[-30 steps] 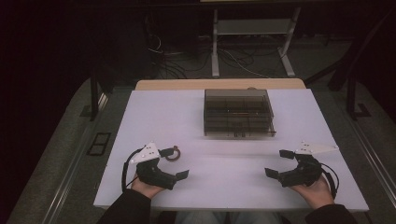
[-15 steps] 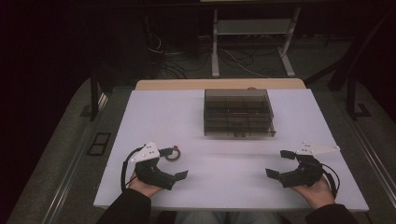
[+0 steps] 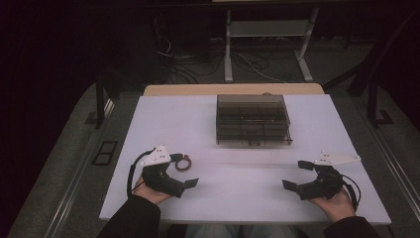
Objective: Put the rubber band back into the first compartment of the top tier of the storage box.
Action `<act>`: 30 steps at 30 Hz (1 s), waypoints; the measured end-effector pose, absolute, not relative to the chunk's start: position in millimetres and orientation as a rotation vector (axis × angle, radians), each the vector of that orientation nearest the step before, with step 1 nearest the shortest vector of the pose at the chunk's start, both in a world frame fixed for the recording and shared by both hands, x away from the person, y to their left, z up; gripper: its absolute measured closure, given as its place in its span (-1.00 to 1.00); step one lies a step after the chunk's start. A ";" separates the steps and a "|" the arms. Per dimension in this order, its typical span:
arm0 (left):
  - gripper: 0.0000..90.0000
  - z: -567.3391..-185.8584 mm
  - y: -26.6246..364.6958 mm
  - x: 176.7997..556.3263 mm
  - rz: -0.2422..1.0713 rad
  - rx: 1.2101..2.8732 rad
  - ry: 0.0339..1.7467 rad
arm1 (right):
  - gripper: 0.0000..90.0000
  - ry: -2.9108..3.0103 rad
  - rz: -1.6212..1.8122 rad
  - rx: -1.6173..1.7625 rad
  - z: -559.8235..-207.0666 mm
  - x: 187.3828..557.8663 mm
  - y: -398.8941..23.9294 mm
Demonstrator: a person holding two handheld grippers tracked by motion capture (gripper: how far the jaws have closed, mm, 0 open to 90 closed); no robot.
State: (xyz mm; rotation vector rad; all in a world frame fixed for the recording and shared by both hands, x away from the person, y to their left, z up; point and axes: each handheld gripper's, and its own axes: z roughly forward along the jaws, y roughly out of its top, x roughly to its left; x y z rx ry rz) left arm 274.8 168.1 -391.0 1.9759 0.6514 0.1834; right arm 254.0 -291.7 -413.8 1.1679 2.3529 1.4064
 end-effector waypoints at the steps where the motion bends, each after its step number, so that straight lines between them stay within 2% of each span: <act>1: -1.00 -390.2 167.9 276.1 0.185 1.983 0.648 | -0.99 2.352 1.407 1.168 -413.8 254.0 -291.7; 30: -1.00 -372.5 170.0 314.2 0.171 2.105 0.647 | -0.99 2.373 1.393 1.166 -415.8 253.6 -292.1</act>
